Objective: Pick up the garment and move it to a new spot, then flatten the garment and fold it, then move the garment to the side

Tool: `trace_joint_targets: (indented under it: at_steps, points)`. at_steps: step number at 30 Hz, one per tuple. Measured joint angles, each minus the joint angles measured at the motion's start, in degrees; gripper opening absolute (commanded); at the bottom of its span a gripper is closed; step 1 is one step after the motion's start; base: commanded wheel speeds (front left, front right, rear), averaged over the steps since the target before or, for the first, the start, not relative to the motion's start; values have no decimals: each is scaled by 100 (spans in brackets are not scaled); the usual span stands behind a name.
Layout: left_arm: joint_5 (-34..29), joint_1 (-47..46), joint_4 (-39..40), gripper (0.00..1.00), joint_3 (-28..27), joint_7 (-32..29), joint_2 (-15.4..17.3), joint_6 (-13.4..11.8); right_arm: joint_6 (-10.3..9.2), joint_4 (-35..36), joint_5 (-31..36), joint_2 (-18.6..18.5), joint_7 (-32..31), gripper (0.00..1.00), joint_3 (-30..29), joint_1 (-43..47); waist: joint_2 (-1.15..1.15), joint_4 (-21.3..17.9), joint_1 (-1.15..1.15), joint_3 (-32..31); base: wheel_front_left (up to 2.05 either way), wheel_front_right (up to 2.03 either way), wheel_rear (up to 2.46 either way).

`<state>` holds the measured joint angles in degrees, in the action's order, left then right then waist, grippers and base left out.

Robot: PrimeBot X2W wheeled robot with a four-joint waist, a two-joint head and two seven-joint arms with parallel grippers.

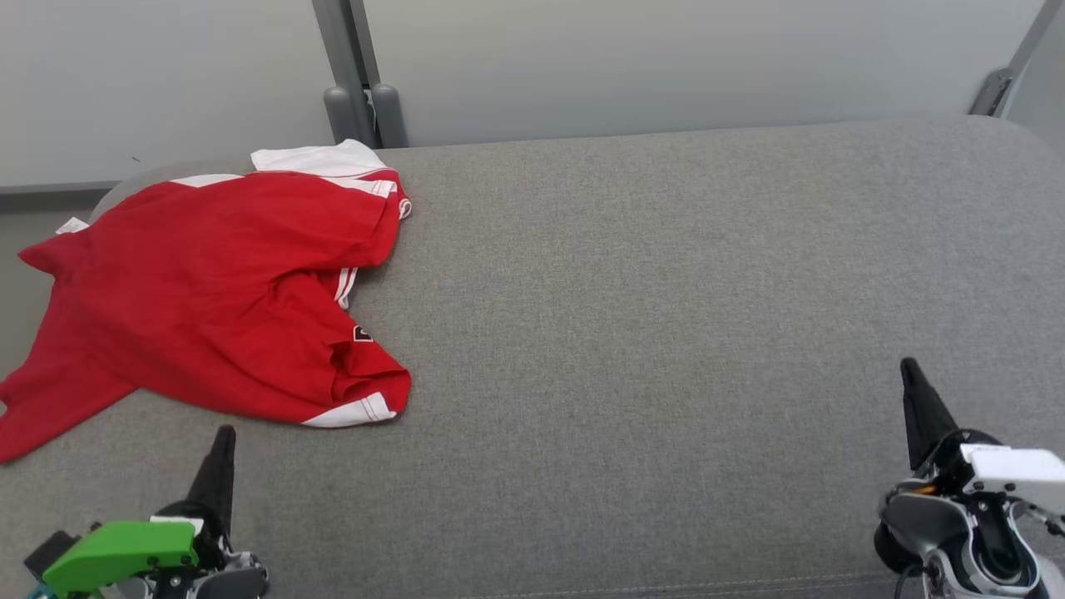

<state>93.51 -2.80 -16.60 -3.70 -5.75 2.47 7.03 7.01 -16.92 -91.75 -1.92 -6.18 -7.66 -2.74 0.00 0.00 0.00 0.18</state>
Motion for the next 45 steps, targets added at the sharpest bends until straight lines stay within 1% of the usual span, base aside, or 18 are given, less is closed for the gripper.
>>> trace_joint_targets:
  at_steps: [4,12,15,19,24,25,30,36,38,43,45]
  points:
    - [0,207,-162,100,31,1,-80,-4,-5,-175,0,103,9,100,18,225,0,0,0,0,0,0,0]
    - [-3,216,-111,100,118,68,-82,-4,-4,-107,113,94,122,100,76,225,0,3,0,0,0,0,0]
    - [-118,216,-78,100,176,86,-82,-4,-4,-85,276,34,193,100,129,226,0,4,0,-1,0,0,0]
    - [-274,216,-25,100,242,202,-75,-4,-5,-42,560,-136,296,100,218,227,0,7,0,-3,0,0,0]
    - [-662,216,-5,100,387,356,19,-4,-66,43,992,-349,365,100,379,227,0,13,0,-5,0,0,0]
    - [-735,216,-5,100,407,380,45,-4,-111,67,1105,-385,388,100,423,227,0,14,0,-5,0,0,0]
    - [-1172,216,7,100,549,475,135,-10,-216,191,1661,-490,472,100,579,225,0,22,0,-10,0,0,0]
    - [-1748,214,40,100,694,590,249,-111,-360,288,2295,-568,576,100,823,225,0,35,0,-17,0,0,0]
    - [-1946,211,48,100,757,617,260,-156,-368,307,2472,-593,631,100,889,225,0,39,0,-21,0,0,0]
    - [-2364,197,105,100,833,719,270,-236,-464,358,2858,-638,721,100,1032,225,0,47,0,-32,0,0,0]
    - [-2491,192,151,100,864,742,277,-260,-468,371,2999,-657,760,100,1079,225,0,48,0,-38,0,0,0]
